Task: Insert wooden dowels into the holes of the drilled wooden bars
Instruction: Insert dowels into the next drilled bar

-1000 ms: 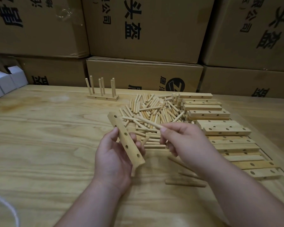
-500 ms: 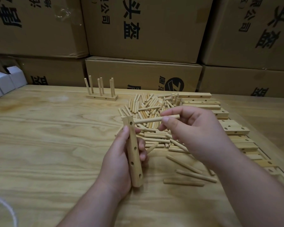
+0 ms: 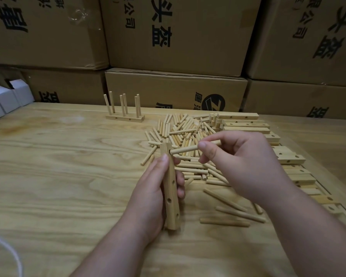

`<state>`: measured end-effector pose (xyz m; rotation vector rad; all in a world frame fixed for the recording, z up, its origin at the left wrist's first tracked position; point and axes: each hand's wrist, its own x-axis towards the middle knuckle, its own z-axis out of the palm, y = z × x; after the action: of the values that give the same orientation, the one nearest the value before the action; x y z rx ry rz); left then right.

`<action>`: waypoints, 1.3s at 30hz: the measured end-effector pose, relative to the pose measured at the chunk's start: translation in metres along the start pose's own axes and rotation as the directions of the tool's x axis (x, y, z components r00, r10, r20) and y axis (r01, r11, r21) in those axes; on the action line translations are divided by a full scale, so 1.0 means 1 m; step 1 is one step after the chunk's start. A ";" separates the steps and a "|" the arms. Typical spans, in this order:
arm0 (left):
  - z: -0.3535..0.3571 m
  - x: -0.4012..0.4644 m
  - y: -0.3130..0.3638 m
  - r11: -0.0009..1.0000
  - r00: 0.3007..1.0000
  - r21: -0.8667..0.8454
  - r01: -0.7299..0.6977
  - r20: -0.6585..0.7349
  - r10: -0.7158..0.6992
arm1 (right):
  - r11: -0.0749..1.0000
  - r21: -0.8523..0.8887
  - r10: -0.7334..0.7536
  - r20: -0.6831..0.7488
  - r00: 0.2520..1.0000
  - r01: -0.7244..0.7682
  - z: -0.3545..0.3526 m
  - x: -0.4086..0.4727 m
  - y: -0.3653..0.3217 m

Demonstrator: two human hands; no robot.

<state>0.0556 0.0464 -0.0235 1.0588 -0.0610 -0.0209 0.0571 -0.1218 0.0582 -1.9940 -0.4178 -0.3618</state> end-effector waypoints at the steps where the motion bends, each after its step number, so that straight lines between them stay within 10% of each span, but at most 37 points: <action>1: 0.000 0.000 0.000 1.000 1.000 0.012 -0.004 0.003 0.004 | 1.000 0.008 -0.011 0.007 1.000 0.010 0.000 0.000 0.000; 32: -0.003 -0.003 -0.002 0.993 0.999 0.119 -0.005 0.054 -0.001 | 0.996 0.031 0.090 -0.170 0.981 -0.086 0.021 -0.008 0.010; 39: -0.002 0.000 -0.006 0.995 0.999 0.090 0.029 0.031 -0.032 | 0.938 -0.340 0.119 0.116 0.986 -0.073 0.003 0.000 0.006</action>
<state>0.0554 0.0453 -0.0297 1.1496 -0.0752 -0.0635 0.0601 -0.1221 0.0521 -2.3725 -0.3585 -0.2488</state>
